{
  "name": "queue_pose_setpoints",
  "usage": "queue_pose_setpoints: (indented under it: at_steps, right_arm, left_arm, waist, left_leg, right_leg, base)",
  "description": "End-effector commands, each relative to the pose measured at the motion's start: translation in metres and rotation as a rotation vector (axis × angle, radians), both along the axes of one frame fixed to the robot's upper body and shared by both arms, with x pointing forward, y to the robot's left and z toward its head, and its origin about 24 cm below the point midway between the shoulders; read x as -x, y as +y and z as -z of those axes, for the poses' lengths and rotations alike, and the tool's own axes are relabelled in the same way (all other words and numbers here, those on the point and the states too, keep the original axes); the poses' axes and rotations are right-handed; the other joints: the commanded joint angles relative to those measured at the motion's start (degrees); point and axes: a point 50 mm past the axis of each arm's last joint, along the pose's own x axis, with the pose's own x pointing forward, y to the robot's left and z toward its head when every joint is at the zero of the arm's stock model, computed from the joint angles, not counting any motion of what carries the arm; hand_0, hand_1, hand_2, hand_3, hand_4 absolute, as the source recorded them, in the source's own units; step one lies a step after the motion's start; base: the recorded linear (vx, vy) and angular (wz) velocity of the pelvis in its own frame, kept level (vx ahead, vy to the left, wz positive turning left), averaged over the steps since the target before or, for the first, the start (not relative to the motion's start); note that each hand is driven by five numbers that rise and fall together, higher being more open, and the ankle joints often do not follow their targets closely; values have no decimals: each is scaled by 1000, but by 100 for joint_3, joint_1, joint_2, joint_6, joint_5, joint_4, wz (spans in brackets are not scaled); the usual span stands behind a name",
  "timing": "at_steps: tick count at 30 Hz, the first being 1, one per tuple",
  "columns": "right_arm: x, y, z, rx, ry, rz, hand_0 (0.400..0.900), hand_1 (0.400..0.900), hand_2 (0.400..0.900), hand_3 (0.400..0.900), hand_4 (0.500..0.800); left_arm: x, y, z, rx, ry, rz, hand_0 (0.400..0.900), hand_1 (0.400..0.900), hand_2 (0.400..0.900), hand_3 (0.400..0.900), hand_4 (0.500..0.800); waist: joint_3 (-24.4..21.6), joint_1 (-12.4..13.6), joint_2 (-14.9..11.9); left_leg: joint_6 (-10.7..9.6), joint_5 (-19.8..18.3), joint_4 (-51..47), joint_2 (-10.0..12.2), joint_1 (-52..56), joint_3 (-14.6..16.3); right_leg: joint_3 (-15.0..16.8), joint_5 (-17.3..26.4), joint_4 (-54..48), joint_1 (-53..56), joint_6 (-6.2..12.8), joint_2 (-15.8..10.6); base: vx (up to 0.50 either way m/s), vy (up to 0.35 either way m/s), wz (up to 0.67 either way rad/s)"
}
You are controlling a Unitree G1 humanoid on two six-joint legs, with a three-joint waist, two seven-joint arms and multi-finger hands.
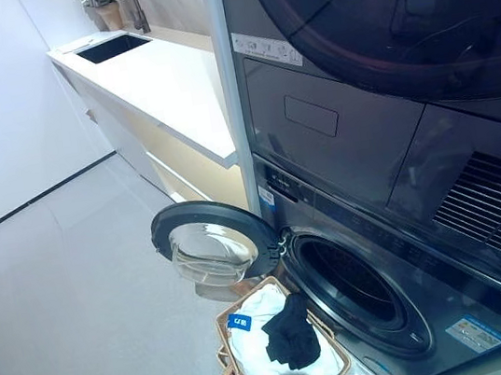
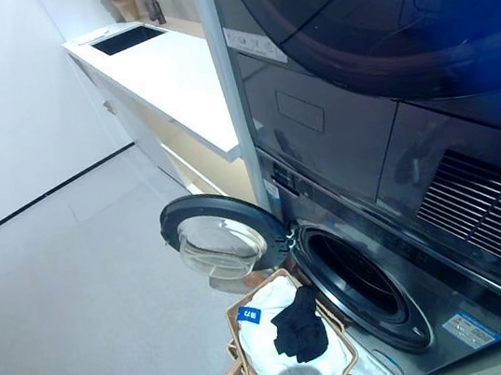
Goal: Put the clothes in the basket into the washing machine.
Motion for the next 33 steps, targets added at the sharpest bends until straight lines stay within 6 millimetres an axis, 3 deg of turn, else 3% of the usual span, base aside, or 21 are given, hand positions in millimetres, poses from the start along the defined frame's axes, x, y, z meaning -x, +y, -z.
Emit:
queue_pose_setpoints:
  at_steps: [1, 5, 9, 15, 17, 21, 27, 31, 33]
  right_arm:
    - [-17, 4, 1, -17, -28, 1, 900, 900, 900, 900, 800]
    - [-20, 3, 1, -14, -36, 2, 900, 900, 900, 900, 800]
    - [-27, -1, 0, -4, -54, 1, 900, 900, 900, 900, 800]
    - [-34, -17, -5, 39, -65, -11, 900, 900, 900, 900, 800]
    - [-38, -24, -7, 60, -82, 1, 900, 900, 900, 900, 800]
    - [-65, -40, -15, 111, -165, 3, 900, 900, 900, 900, 800]
    - [-90, -66, -30, 210, -243, -38, 900, 900, 900, 900, 800]
    - [-138, -102, -61, 372, -334, -163, 900, 900, 900, 900, 800]
    - [-146, -112, -71, 416, -332, -209, 900, 900, 900, 900, 800]
  left_arm:
    - [-16, 8, -5, -8, -53, -12, 900, 900, 900, 900, 800]
    - [-17, 9, -5, -34, -46, 26, 900, 900, 900, 900, 800]
    - [-34, 1, -7, -43, -83, 164, 900, 900, 900, 900, 800]
    - [-87, -22, -23, -86, -226, 540, 900, 900, 900, 900, 800]
    - [-103, -24, -31, -108, -283, 593, 900, 900, 900, 900, 800]
    - [-150, -36, -55, -169, -434, 696, 900, 900, 900, 900, 800]
    - [-198, -44, -87, -276, -597, 783, 900, 900, 900, 900, 800]
    - [-237, -47, -123, -401, -736, 867, 900, 900, 900, 900, 800]
    - [-251, -49, -136, -443, -768, 896, 900, 900, 900, 900, 800]
  waist:
    - [-35, -50, -234]
    - [-20, -62, -221]
    - [29, -113, -178]
    - [195, -289, -55]
    - [287, -344, 9]
    - [694, -493, 158]
    - [1219, -610, 198]
    - [1623, -621, 249]
    - [1818, -664, 286]
  left_leg:
    - [7, -27, -7, -217, -351, 23]
    - [3, -27, -7, -212, -353, 38]
    - [4, -40, -7, -211, -355, 71]
    - [25, -57, -7, -205, -491, 239]
    - [43, -52, -7, -216, -588, 302]
    - [97, 51, -7, -253, -1000, 470]
    - [116, 83, 358, -318, -1739, 600]
    - [116, 155, 545, -349, -2245, 631]
    - [120, 182, 633, -347, -2500, 697]
  right_leg:
    - [30, -331, 36, 345, 201, 36]
    - [35, -335, 36, 338, 202, 35]
    - [71, -326, 36, 303, 203, 44]
    - [241, -240, 36, 36, 236, 36]
    - [349, -197, 36, -112, 240, 44]
    - [551, -108, 224, -708, 216, 37]
    - [715, 65, 368, -1413, 175, -4]
    - [748, 108, 583, -1929, 136, 13]
    - [790, 147, 683, -2204, 115, 35]
  base:
    - [0, 0, 0]
    - [3, -1, -1]
    - [14, -1, -8]
    - [-7, 9, -23]
    - [-38, 32, -32]
    - [-140, 50, -34]
    - [-106, 6, -20]
    - [-113, -27, -5]
    - [-108, -18, -9]
